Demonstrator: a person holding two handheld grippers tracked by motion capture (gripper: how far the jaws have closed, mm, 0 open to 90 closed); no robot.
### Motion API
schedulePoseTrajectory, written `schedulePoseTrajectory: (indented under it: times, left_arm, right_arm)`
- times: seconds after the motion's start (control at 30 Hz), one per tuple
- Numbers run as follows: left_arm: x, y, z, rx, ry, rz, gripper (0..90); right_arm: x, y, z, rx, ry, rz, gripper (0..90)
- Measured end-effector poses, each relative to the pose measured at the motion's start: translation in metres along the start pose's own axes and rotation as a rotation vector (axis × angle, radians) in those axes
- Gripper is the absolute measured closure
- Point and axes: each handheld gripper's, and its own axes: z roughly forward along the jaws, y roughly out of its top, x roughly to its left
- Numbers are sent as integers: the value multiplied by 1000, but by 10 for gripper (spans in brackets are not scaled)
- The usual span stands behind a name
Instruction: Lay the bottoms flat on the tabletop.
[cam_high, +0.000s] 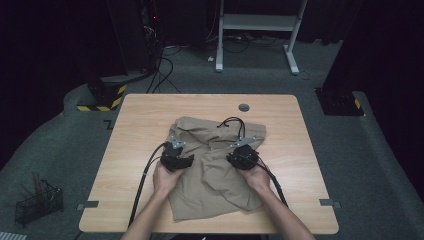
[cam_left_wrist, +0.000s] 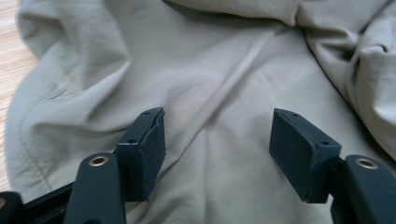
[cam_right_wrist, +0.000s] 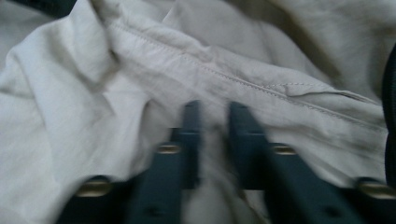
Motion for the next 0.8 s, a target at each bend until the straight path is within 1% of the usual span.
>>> schedulePoseTrajectory:
  times: [0.03, 0.13, 0.17, 0.27, 0.3, 0.37, 0.4, 0.43, 0.5, 0.53, 0.57, 0.6, 0.63, 0.67, 0.73, 0.77, 0.8]
  left_arm:
    - [0, 0, 0, -1, 7, 11, 363]
    - [2, -5, 0, -34, 1, 10, 337]
    - [3, -6, 0, -34, 4, 7, 341]
    - [3, -6, -1, -34, 8, 7, 340]
    - [3, -6, -1, -34, 9, 6, 340]
    - [3, -6, -1, -35, 9, 6, 340]
    - [3, -6, -1, -35, 8, 6, 340]
    - [3, -6, -1, -35, 8, 6, 340]
    - [3, -6, -1, -35, 9, 5, 340]
    - [3, -6, -1, -35, 9, 5, 340]
    - [3, -6, -1, -35, 10, 5, 340]
    - [3, -6, -1, -35, 10, 5, 339]
    - [3, -6, -1, -35, 11, 6, 339]
    - [3, -6, -1, -35, 10, 6, 340]
    - [3, -6, -1, -36, 11, 5, 339]
    - [3, -6, -1, -36, 11, 5, 339]
    - [2, -6, -1, -35, 11, 4, 339]
  right_arm:
    - [0, 0, -1, 8, -2, -11, 895]
    - [0, -3, -7, 9, -5, -44, 900]
    - [-1, -5, -10, 4, -10, -52, 900]
    - [-4, -11, -26, -25, -29, -54, 900]
    - [-7, -14, -33, -39, -37, -46, 900]
    - [-17, -24, -53, -84, -60, -6, 900]
    - [-20, -27, -58, -92, -64, 6, 900]
    - [-26, -32, -67, -112, -77, 30, 900]
    - [-39, -45, -84, -141, -104, 86, 900]
    - [-47, -54, -92, -147, -120, 122, 900]
    - [-53, -60, -95, -143, -133, 137, 900]
    - [-61, -71, -98, -121, -157, 166, 900]
    - [-66, -77, -98, -102, -168, 188, 900]
    - [-73, -88, -97, -73, -184, 217, 900]
    - [-81, -99, -95, -36, -197, 251, 892]
    - [-83, -103, -94, -23, -199, 269, 840]
    - [-83, -104, -94, -25, -209, 277, 762]
